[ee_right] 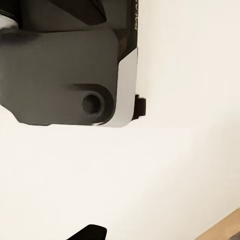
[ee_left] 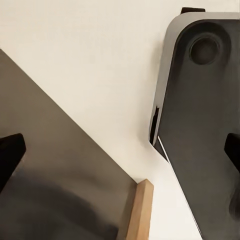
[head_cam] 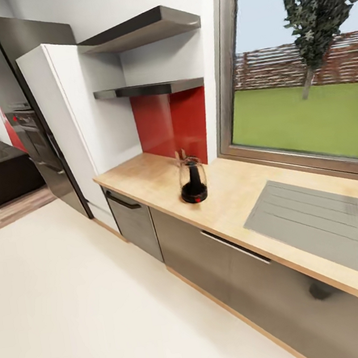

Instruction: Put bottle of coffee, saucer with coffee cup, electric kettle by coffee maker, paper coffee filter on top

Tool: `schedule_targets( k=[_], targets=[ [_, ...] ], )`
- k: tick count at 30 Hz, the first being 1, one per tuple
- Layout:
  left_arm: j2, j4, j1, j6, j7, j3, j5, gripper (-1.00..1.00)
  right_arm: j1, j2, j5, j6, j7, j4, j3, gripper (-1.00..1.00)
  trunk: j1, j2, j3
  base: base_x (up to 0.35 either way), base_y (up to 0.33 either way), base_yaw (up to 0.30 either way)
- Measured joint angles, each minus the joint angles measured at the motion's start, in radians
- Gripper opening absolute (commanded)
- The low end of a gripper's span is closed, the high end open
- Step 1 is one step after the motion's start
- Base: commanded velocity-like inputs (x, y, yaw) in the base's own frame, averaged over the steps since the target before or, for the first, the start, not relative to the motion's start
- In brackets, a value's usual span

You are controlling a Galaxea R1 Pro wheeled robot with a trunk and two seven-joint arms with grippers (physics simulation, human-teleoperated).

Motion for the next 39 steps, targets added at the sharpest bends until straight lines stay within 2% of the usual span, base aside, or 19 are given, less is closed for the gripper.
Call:
schedule_targets(
  k=[6,32,39],
  targets=[
    [0.0,0.0,0.0,0.0,0.0,0.0,0.0,1.0,0.0,0.0,0.0,0.0,0.0,0.0,0.0,1.0,0.0,0.0,0.002,0.28,0.237,0.0],
    [0.0,0.0,0.002,0.0,0.0,0.005,0.001,1.0,0.0,-0.001,0.0,0.0,0.001,0.0,0.0,1.0,0.0,0.0,0.041,0.272,0.239,0.0],
    [-0.001,0.0,0.002,0.0,0.0,0.005,0.001,1.0,0.0,-0.001,0.0,0.0,0.001,0.0,0.0,1.0,0.0,0.0,0.043,0.253,0.246,0.0]
  ],
)
